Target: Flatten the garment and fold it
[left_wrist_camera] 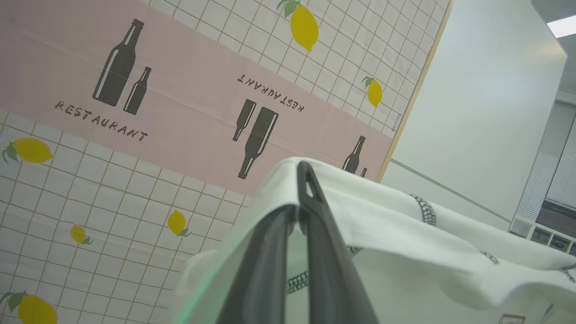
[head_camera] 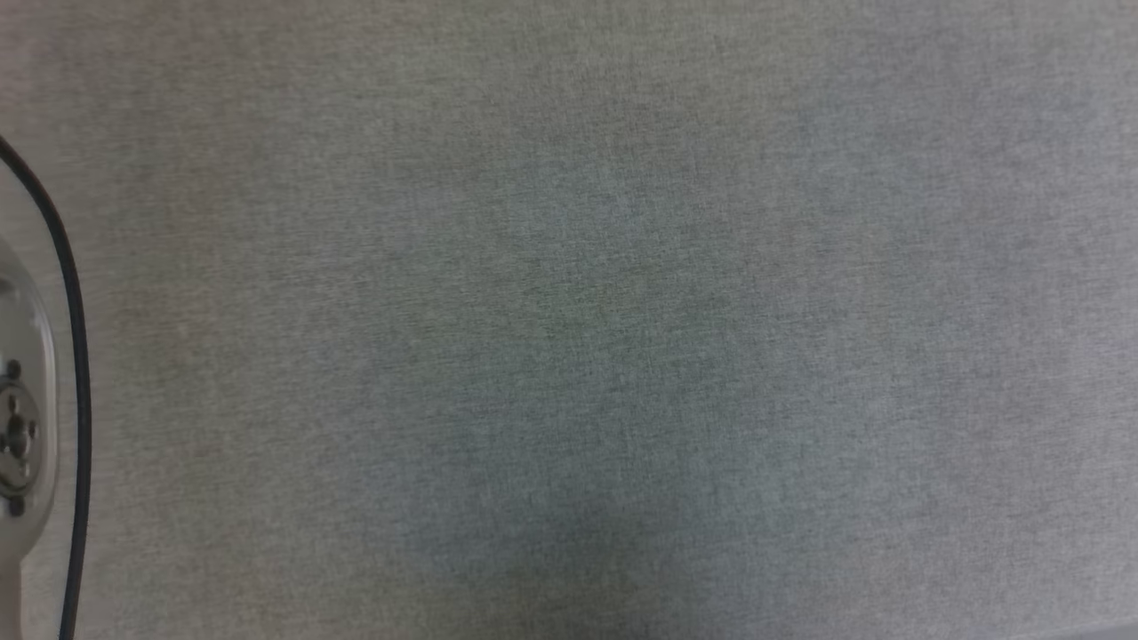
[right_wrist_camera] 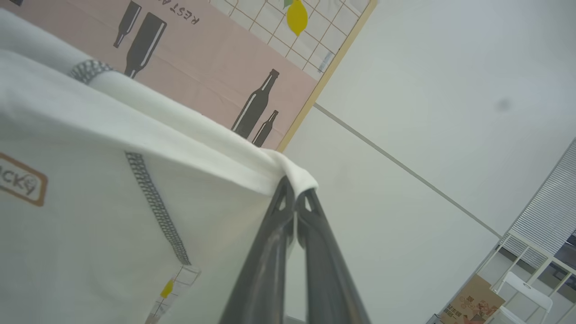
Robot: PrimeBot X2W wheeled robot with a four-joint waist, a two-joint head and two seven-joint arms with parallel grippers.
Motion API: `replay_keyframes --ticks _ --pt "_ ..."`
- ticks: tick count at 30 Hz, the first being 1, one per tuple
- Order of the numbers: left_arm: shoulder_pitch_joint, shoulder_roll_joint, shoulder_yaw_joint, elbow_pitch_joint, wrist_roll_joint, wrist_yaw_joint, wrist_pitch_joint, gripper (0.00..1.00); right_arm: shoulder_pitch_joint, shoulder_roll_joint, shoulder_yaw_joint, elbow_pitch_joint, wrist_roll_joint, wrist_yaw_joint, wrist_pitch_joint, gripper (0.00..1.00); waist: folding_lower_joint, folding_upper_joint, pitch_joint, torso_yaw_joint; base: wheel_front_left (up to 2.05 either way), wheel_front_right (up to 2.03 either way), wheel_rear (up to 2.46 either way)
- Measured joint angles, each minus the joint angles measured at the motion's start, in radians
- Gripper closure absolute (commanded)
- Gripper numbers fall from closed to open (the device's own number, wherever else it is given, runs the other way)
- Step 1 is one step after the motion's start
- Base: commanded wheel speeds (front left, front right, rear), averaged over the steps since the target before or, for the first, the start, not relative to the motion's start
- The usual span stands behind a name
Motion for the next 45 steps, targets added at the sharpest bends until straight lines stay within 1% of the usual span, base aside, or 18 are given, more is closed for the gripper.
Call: replay_keyframes --ticks 4,7,11,15,19,21,23,24,27,31,35,39,45 --pt "0.021 0.005 -0.005 0.055 -0.005 -0.023 -0.001 1.00 0.000 0.010 0.015 0.076 -0.013 0.000 -0.069 1.00 0.0000 0.0000 0.022 -0.002 0.00 0.00 0.00" --pt "0.098 0.020 -0.027 0.090 0.001 -0.045 0.011 1.00 0.039 0.010 0.037 0.132 0.012 0.000 -0.101 1.00 -0.0001 0.0001 0.022 0.009 0.00 0.00 0.00" --pt "0.251 0.033 -0.043 0.117 -0.005 -0.072 0.034 1.00 0.162 -0.009 0.110 0.189 0.081 0.000 -0.126 1.00 -0.0001 0.0000 0.000 0.027 0.00 0.00 0.00" --pt "0.428 0.061 -0.076 0.103 -0.001 -0.097 0.055 1.00 0.333 -0.049 0.162 0.185 0.194 0.000 -0.129 1.00 -0.0002 0.0000 -0.037 0.044 0.00 0.00 0.00" --pt "0.631 0.064 -0.095 0.052 -0.011 -0.109 0.079 1.00 0.537 -0.098 0.205 0.104 0.314 0.000 -0.070 1.00 -0.0003 0.0000 -0.088 0.060 0.00 0.00 0.00" --pt "0.753 0.061 -0.102 0.006 -0.029 -0.111 0.102 1.00 0.665 -0.127 0.204 0.026 0.378 0.000 -0.009 1.00 -0.0003 0.0000 -0.120 0.069 0.00 0.00 0.00" --pt "0.868 0.057 -0.110 -0.040 -0.043 -0.108 0.127 1.00 0.788 -0.148 0.186 -0.054 0.422 0.000 0.055 1.00 -0.0003 0.0001 -0.152 0.076 0.00 0.00 0.00" --pt "0.945 0.053 -0.117 -0.073 -0.055 -0.104 0.143 1.00 0.874 -0.159 0.171 -0.113 0.439 0.000 0.102 1.00 -0.0003 0.0000 -0.173 0.080 0.00 0.00 0.00" --pt "1.120 0.041 -0.129 -0.147 -0.095 -0.086 0.181 1.00 1.080 -0.163 0.112 -0.252 0.471 0.000 0.218 1.00 -0.0004 0.0000 -0.224 0.089 0.00 0.00 0.00" --pt "1.309 0.027 -0.148 -0.238 -0.139 -0.061 0.235 1.00 1.323 -0.141 0.014 -0.429 0.468 0.000 0.353 1.00 -0.0004 0.0000 -0.290 0.100 0.00 0.00 0.00" --pt "1.433 0.020 -0.152 -0.279 -0.157 -0.030 0.252 1.00 1.513 -0.070 -0.066 -0.557 0.445 0.000 0.441 1.00 -0.0004 0.0000 -0.349 0.111 0.00 0.00 0.00" --pt "1.524 0.019 -0.159 -0.298 -0.160 -0.007 0.270 1.00 1.647 0.008 -0.123 -0.612 0.416 0.000 0.486 1.00 -0.0004 0.0000 -0.400 0.120 0.00 0.00 0.00" --pt "1.635 0.017 -0.181 -0.305 -0.182 0.014 0.311 1.00 1.779 0.108 -0.190 -0.619 0.388 0.000 0.507 1.00 -0.0004 0.0000 -0.458 0.135 0.00 0.00 0.00"
